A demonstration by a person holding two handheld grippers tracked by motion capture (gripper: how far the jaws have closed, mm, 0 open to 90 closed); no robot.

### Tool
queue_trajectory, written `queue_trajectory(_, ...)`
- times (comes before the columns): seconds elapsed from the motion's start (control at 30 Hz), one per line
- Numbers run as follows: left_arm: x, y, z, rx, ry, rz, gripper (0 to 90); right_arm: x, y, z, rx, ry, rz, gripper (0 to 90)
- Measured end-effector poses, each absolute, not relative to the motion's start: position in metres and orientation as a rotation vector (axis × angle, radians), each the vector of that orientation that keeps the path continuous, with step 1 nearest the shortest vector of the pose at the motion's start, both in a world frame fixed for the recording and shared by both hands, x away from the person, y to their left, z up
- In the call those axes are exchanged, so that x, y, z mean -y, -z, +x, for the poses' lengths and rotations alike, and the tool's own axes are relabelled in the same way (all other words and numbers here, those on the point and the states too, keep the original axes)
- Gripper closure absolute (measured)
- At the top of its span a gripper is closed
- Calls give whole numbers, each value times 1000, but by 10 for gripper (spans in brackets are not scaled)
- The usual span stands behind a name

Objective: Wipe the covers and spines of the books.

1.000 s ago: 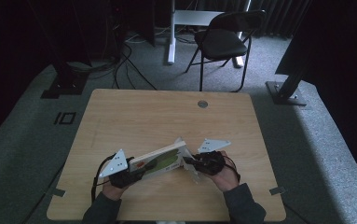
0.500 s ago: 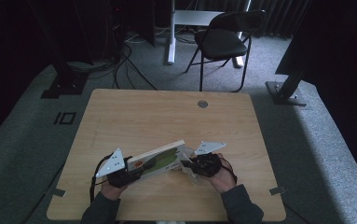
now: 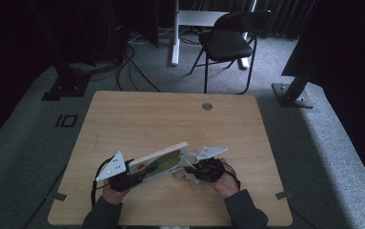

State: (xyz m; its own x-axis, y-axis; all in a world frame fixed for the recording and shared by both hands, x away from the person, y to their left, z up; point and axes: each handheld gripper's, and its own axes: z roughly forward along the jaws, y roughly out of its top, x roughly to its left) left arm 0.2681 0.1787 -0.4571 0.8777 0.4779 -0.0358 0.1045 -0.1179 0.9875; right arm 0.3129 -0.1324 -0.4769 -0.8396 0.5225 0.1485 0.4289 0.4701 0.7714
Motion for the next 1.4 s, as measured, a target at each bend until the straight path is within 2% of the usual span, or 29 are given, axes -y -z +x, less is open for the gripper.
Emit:
queue_trajectory(0.5, -182, 456, 269, -473, -348, 1653, 780, 130, 483, 312, -2633, -1293, 846, 851)
queue_trajectory(1.4, -169, 465, 269, -475, -338, 1688, 780, 124, 472, 305, -2628, -1315, 775, 851)
